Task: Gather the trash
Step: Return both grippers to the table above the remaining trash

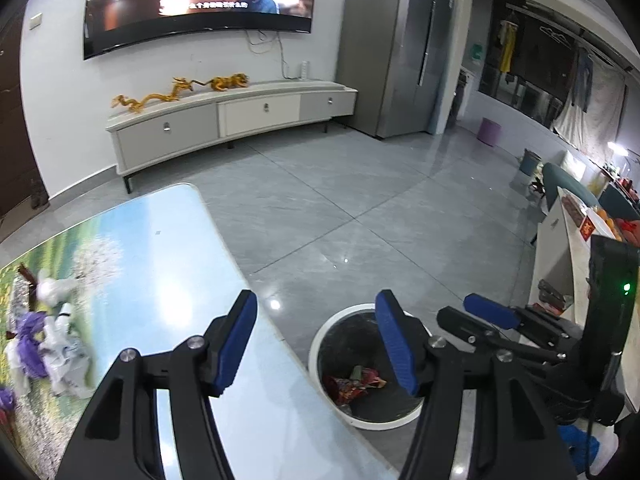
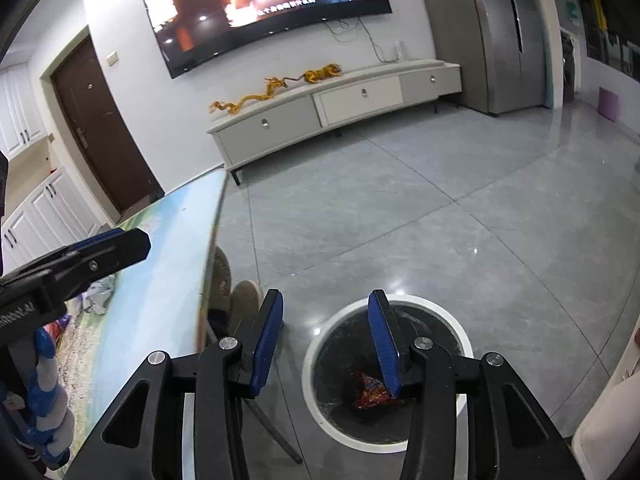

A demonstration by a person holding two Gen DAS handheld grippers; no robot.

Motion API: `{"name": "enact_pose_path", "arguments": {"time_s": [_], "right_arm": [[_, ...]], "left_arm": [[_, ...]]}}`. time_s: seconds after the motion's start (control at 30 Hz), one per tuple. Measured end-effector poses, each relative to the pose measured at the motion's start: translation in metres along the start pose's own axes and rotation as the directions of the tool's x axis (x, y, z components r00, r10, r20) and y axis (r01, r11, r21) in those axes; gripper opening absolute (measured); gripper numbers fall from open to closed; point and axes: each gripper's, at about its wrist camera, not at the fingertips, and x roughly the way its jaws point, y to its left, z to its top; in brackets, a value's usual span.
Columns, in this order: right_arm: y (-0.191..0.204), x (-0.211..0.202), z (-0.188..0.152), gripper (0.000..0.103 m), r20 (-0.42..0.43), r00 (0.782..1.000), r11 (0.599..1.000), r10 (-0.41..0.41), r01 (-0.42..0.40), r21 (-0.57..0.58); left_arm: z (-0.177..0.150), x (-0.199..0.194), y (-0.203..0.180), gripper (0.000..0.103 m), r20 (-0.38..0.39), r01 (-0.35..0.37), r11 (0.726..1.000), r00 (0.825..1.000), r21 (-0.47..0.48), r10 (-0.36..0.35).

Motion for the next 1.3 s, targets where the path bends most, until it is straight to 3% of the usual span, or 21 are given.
{"name": "enact_pose_path", "arguments": {"time_s": [0.4, 0.5, 0.8, 1.1, 1.3], "right_arm": [[0.044, -0.024, 0.006, 0.046, 0.042, 0.999, 0.997, 0.027, -0.023, -0.077], [0.053, -0.031, 0.007, 0.047, 0.049, 0.998, 0.995, 0.032, -0.028, -0.096], [0.103, -0.050, 0.009, 0.048, 0.077, 0.996, 0.983, 0.052, -0.038, -0.182], [0.163, -0.075, 0.006, 0.049, 0.109, 0.990, 0.955, 0.090, -0.055, -0.292], [0.201, -0.093, -0.001, 0.050, 0.120, 0.983, 0.929, 0.139, -0.088, -0.360]], "left_arm": [[-0.016, -0.048, 0.037, 0.061, 0.060, -0.053, 0.997, 0.997, -0.054, 0.056], [-0.019, -0.062, 0.048, 0.071, 0.083, -0.061, 0.995, 0.994, -0.073, 0.067], [-0.031, -0.105, 0.079, 0.071, 0.148, -0.068, 0.989, 0.985, -0.130, 0.087], [-0.057, -0.161, 0.126, 0.071, 0.220, -0.095, 0.972, 0.965, -0.216, 0.143], [-0.084, -0.200, 0.163, 0.071, 0.251, -0.147, 0.950, 0.943, -0.276, 0.219]]}}
